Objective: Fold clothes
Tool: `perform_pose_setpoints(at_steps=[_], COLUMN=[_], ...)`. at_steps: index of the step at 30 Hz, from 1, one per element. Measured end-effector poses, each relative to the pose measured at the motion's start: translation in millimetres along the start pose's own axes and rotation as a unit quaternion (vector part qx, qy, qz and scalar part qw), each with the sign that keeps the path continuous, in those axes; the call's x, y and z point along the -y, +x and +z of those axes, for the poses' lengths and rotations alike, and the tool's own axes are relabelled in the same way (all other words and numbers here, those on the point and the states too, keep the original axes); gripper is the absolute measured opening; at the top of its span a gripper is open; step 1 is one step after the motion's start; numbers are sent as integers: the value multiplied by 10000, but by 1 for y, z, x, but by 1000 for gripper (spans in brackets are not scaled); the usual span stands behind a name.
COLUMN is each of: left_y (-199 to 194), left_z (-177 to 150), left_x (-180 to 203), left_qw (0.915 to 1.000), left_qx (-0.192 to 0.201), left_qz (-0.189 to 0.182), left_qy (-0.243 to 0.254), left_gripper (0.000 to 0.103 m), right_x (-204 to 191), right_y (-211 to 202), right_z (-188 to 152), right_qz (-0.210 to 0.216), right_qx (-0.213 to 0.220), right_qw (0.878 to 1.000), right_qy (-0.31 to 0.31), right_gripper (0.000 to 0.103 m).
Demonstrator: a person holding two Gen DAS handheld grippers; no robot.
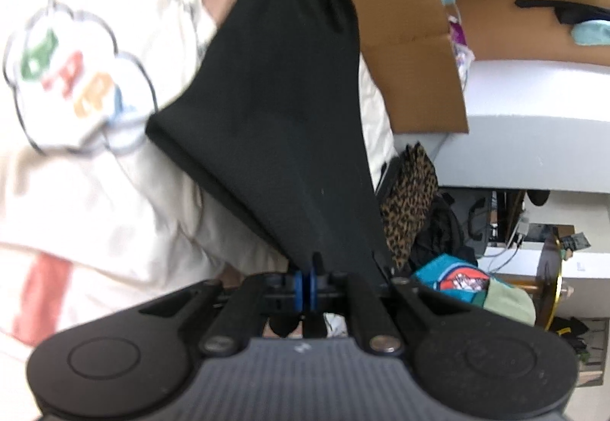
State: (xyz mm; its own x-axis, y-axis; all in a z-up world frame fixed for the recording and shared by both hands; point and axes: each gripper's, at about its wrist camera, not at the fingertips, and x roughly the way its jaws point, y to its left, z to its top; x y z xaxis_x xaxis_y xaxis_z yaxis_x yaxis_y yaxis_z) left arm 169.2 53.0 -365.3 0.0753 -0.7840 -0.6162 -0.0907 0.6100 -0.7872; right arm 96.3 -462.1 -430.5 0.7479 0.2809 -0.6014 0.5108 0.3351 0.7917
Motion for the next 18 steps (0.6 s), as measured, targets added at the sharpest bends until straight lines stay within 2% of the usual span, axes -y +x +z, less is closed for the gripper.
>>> perform_pose_setpoints(at_steps=[9, 14, 18], left_y=[-49, -66, -69], left_z=[32, 24, 7], left_x=[21, 23, 11], left_qw=[9967, 9952, 9956], left_qx=[268, 362, 269], left_qz=[457, 589, 676], left_qy=[615, 692, 587], left_gripper=[3, 4, 4], right_x=[-44, -61, -66], right_y=[-12, -24, -36], right_z=[-30, -46, -56], right_qz=[147, 161, 71], right_qx=[-528, -670, -718], right_qw=[9981, 9968, 9959], right_qy=[-291, -411, -552], right_gripper=[3, 3, 3])
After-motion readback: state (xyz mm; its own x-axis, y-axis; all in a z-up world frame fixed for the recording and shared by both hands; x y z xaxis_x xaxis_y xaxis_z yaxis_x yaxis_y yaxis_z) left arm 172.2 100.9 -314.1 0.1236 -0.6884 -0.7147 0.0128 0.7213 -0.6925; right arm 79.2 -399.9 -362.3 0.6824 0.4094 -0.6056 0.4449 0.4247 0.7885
